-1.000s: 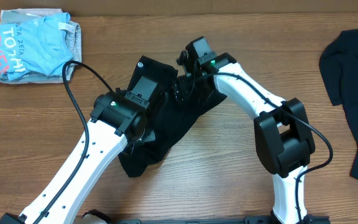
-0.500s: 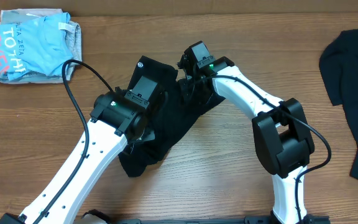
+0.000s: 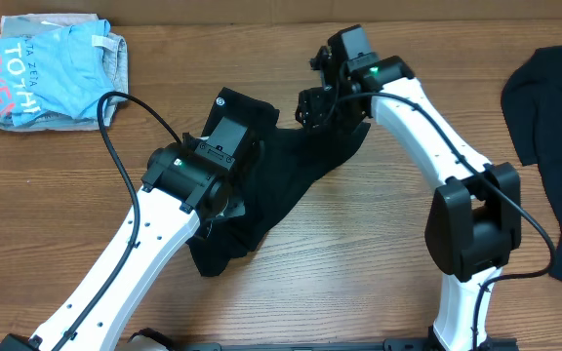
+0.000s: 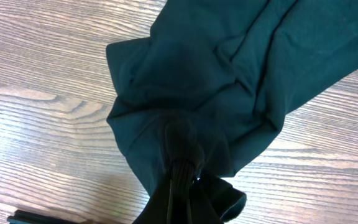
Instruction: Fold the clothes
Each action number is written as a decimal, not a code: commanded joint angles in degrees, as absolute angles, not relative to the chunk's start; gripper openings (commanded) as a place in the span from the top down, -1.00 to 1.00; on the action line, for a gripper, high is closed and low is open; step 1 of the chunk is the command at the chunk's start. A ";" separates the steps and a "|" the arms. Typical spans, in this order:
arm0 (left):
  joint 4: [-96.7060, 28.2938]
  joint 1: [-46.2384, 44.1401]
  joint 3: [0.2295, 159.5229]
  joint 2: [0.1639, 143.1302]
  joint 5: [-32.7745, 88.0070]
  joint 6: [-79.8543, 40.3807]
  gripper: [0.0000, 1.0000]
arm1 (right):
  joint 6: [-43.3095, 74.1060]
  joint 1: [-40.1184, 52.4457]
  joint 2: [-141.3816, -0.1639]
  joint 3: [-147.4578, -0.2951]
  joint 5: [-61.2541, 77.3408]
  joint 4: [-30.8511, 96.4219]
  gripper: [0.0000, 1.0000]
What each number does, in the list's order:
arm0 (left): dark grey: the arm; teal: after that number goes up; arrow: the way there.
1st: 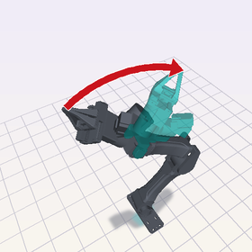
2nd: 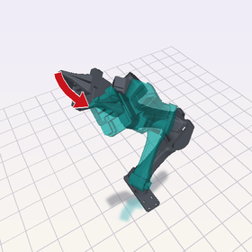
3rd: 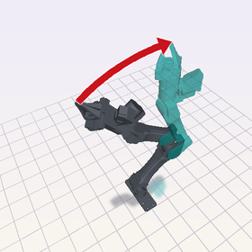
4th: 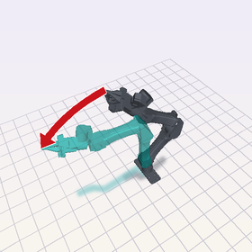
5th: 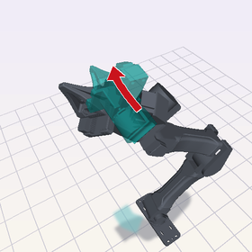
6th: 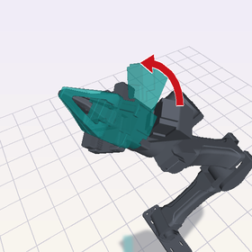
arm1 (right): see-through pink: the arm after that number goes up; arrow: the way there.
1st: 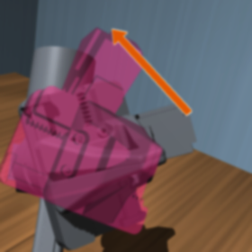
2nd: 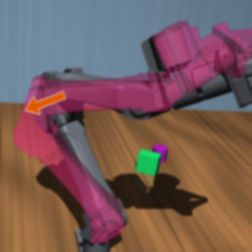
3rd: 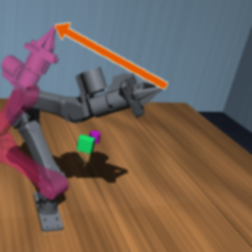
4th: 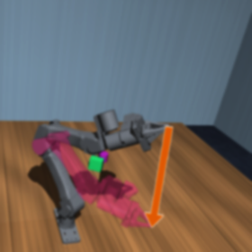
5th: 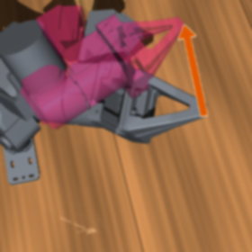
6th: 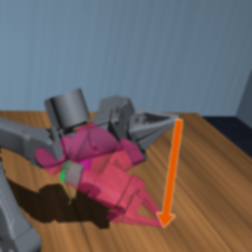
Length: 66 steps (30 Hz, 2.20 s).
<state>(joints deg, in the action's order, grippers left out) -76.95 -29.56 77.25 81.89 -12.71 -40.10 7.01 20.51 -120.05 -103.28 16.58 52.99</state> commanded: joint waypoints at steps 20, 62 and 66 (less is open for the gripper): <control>-77.73 -29.91 77.54 81.97 -13.96 -39.16 0.92 | 6.02 32.67 -128.03 -97.45 12.69 48.62 -0.37; -87.72 -28.91 131.94 73.25 -29.17 -28.77 0.92 | 15.40 -4.99 -90.67 -135.46 -1.30 76.71 0.92; -85.47 -28.91 131.96 70.83 -29.67 -25.43 0.92 | 16.82 -6.83 -86.72 -135.46 -1.43 76.64 0.92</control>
<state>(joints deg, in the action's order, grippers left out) -86.46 -29.28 130.48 73.06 -25.30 -29.21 14.83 -4.38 -91.13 -134.67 2.50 77.34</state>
